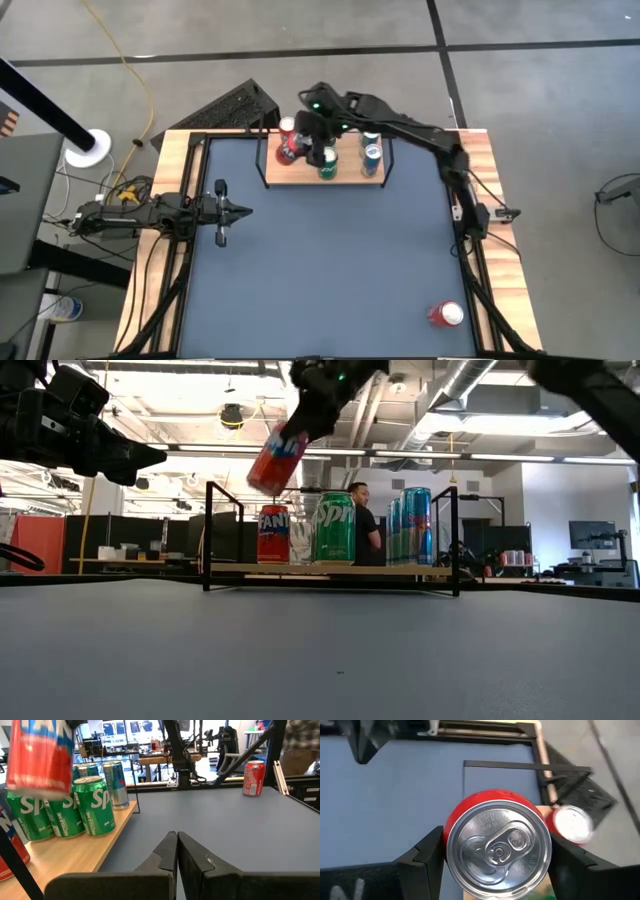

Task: Place canned beverage on shelf
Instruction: Put the top red soda can on the shelf aligned with the other red soda can

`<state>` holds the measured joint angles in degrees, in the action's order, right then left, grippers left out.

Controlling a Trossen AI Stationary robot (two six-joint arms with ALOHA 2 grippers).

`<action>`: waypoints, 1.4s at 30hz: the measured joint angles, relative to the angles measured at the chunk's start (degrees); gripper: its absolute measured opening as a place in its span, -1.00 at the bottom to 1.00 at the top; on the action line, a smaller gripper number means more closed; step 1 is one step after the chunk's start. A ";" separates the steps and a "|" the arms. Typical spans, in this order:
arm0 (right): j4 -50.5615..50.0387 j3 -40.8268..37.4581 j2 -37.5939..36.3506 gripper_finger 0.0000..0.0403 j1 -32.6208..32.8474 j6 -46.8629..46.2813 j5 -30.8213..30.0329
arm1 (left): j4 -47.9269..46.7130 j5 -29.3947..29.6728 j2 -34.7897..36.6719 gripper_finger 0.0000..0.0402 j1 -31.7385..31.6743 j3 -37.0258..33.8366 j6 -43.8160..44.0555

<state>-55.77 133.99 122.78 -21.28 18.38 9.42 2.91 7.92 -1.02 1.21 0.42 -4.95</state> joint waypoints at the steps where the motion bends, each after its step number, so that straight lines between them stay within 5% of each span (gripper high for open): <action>1: -1.03 1.17 1.63 0.27 -0.04 0.16 0.17 | -0.01 0.00 0.00 -1.00 0.00 -0.01 0.01; 15: -0.69 -0.04 9.53 0.27 -1.31 2.68 1.44 | -0.01 0.00 -0.02 -1.00 0.00 0.00 0.00; 42: -2.24 -0.21 10.28 0.31 -2.35 4.56 1.20 | 0.00 0.00 0.00 -1.00 -0.01 -0.01 0.01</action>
<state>-58.02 133.78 133.05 -23.62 22.94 10.61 2.92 7.92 -1.02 1.20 0.41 -4.94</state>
